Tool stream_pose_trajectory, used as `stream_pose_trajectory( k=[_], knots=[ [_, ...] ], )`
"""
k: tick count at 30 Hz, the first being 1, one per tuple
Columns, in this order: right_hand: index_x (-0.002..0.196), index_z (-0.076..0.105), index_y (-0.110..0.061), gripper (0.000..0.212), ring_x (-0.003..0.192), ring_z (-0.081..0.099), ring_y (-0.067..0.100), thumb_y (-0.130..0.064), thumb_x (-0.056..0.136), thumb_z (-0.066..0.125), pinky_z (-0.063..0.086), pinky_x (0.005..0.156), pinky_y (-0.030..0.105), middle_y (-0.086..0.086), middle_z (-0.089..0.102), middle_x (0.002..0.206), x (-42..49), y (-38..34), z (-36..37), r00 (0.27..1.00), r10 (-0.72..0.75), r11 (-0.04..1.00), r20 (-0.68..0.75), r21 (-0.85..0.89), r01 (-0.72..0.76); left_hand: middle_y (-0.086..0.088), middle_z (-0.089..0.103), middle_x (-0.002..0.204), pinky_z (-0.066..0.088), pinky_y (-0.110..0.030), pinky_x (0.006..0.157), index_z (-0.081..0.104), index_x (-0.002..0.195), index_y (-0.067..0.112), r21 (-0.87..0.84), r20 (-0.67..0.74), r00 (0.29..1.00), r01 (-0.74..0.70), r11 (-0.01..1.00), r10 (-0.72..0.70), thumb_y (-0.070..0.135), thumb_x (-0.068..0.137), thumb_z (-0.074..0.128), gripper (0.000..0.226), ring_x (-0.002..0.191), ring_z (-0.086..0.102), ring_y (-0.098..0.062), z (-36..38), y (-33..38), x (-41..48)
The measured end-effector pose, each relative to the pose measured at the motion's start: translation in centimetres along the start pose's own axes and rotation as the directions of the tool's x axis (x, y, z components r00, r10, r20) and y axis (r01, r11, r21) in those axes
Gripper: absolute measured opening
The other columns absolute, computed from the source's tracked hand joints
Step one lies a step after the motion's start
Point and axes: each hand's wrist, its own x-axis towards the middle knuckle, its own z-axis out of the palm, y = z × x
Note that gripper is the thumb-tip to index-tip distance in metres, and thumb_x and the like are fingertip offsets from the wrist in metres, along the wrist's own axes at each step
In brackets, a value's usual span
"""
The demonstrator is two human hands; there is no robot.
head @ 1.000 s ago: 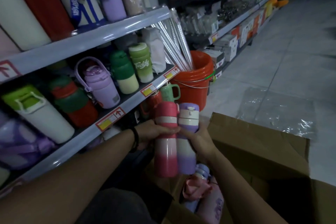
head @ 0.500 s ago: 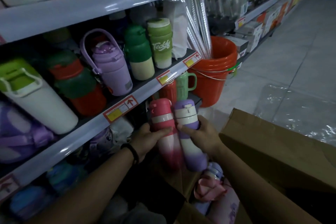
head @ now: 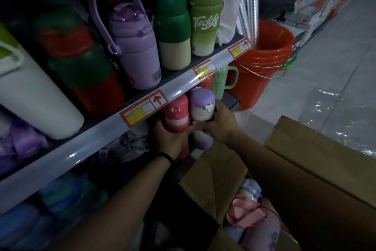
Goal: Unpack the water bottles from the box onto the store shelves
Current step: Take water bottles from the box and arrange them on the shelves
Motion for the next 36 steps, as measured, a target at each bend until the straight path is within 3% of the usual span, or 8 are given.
stream_pose_trajectory(
  k=[4,8,13,18,24,29,33,36],
  knots=[
    [0.138,0.055,-0.022,0.08,0.107,0.07,0.028,-0.033,0.07,0.096,0.056,0.096,0.046,0.004,0.072,0.122,1.9,-0.3,0.8,0.999,-0.041,0.998,0.011,-0.049,0.041,-0.003,0.067,0.138,0.055,-0.045,0.101,0.063,0.137,0.016,-0.013,-0.093,0.994,-0.051,0.999,0.049,0.074,0.043,0.083,0.112,0.125,0.064,-0.024,0.5,0.0,1.1],
    [0.141,0.054,-0.016,0.078,0.118,0.061,0.022,-0.026,0.075,0.094,0.049,0.1,0.035,0.002,0.066,0.132,3.6,-0.4,1.7,0.996,-0.079,0.991,0.045,-0.103,0.083,-0.005,0.06,0.146,0.048,-0.041,0.111,0.055,0.144,0.011,-0.027,-0.169,0.982,-0.086,0.996,0.08,0.066,0.049,0.089,0.114,0.133,0.057,-0.022,1.5,-1.1,1.7],
    [0.144,0.052,-0.016,0.076,0.117,0.059,0.014,-0.031,0.08,0.09,0.042,0.093,0.02,-0.007,0.062,0.128,5.6,0.3,3.2,0.988,-0.112,0.983,0.109,-0.135,0.127,-0.01,0.068,0.131,0.052,-0.037,0.095,0.065,0.131,0.008,0.019,-0.163,0.986,-0.026,0.999,0.029,0.065,0.058,0.091,0.096,0.118,0.064,-0.028,3.2,-2.0,1.9],
    [0.144,0.048,-0.016,0.08,0.119,0.063,0.019,-0.032,0.077,0.09,0.053,0.105,0.042,-0.001,0.065,0.132,7.0,0.4,2.7,0.979,-0.119,0.98,0.167,-0.136,0.142,-0.015,0.062,0.14,0.048,-0.04,0.103,0.057,0.141,0.002,-0.002,-0.134,0.991,0.02,1.0,-0.02,0.054,0.063,0.093,0.101,0.126,0.061,-0.033,4.1,-2.0,2.4],
    [0.144,0.049,-0.022,0.095,0.119,0.065,0.017,-0.059,0.062,0.078,0.054,0.105,0.044,-0.005,0.067,0.131,6.9,0.9,2.4,0.972,-0.133,0.986,0.196,-0.078,0.151,-0.016,0.051,0.151,0.044,-0.053,0.111,0.039,0.153,0.003,0.0,-0.118,0.99,0.078,0.997,-0.077,0.063,0.061,0.09,0.121,0.135,0.052,-0.037,4.9,-1.9,2.3],
    [0.142,0.048,-0.021,0.101,0.12,0.064,0.02,-0.061,0.054,0.078,0.054,0.106,0.047,-0.002,0.065,0.132,7.0,0.6,2.3,0.964,-0.106,0.989,0.243,-0.071,0.127,-0.022,0.044,0.154,0.038,-0.046,0.115,0.032,0.153,-0.005,0.039,-0.072,0.988,0.141,0.989,-0.138,0.045,0.068,0.094,0.117,0.14,0.046,-0.039,4.8,-2.2,1.7],
    [0.14,0.052,-0.021,0.099,0.119,0.065,0.019,-0.063,0.055,0.079,0.054,0.106,0.045,-0.003,0.068,0.13,7.0,0.8,2.2,0.968,-0.081,0.994,0.237,-0.048,0.095,-0.021,0.051,0.148,0.044,-0.054,0.11,0.038,0.15,-0.003,0.055,-0.081,0.988,0.137,0.989,-0.132,0.042,0.067,0.088,0.107,0.134,0.053,-0.039,5.4,-2.9,2.0],
    [0.14,0.052,-0.019,0.092,0.116,0.066,0.023,-0.059,0.062,0.078,0.054,0.105,0.048,0.0,0.068,0.128,6.8,0.6,2.4,0.972,-0.08,0.995,0.22,-0.046,0.092,-0.021,0.039,0.159,0.034,-0.055,0.117,0.026,0.157,-0.002,0.07,-0.083,0.988,0.134,0.988,-0.128,0.038,0.069,0.092,0.117,0.144,0.042,-0.039,5.9,-3.2,2.3]
  ],
)
